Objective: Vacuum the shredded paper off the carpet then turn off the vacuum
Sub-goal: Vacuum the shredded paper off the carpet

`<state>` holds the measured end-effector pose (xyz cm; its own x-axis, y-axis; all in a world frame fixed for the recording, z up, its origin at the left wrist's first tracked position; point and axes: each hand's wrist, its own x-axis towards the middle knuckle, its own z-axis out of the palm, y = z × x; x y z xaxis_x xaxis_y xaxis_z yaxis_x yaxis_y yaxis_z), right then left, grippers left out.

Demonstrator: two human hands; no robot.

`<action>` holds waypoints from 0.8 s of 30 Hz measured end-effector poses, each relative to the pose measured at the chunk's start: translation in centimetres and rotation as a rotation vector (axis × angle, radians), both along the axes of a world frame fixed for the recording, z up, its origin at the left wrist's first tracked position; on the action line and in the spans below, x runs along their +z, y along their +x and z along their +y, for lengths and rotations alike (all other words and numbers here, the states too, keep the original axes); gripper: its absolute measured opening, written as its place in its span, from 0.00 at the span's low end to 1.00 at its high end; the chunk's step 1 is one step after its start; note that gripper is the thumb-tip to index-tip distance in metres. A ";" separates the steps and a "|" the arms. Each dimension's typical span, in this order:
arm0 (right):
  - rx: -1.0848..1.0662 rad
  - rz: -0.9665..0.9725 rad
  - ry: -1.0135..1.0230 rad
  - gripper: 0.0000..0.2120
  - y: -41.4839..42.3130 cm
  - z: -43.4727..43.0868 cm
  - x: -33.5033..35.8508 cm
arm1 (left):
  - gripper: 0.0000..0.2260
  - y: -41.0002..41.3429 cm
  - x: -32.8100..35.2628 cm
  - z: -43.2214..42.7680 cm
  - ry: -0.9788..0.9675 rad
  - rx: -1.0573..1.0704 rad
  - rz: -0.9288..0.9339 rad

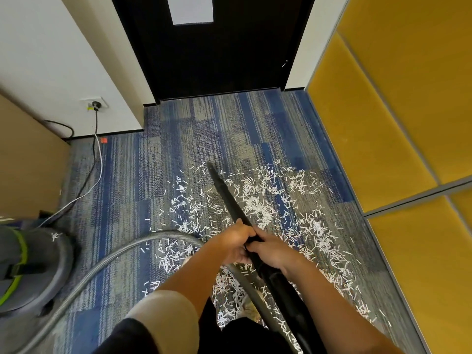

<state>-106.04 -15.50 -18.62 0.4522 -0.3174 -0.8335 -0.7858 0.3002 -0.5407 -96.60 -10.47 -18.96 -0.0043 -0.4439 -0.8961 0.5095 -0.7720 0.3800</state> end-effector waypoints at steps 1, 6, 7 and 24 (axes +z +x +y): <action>0.021 0.002 -0.004 0.21 0.2 0.2 -0.1 | 0.08 0.2 0.1 0.4 0.001 -0.013 -0.011; 0.068 0.017 0.007 0.21 0.5 1.0 -0.4 | 0.16 0.3 0.0 1.4 0.001 -0.019 -0.060; 0.074 0.021 0.014 0.21 0.5 1.1 -0.5 | 0.15 0.3 0.0 1.6 0.007 -0.017 -0.069; 0.182 0.059 0.015 0.24 0.7 3.5 -0.9 | 0.08 0.3 0.0 4.9 0.089 0.128 0.027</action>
<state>-105.31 -12.05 -19.49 0.4513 -0.2224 -0.8642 -0.8580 0.1578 -0.4887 -96.26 -5.54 -18.92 0.0224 -0.3611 -0.9322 0.6151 -0.7301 0.2976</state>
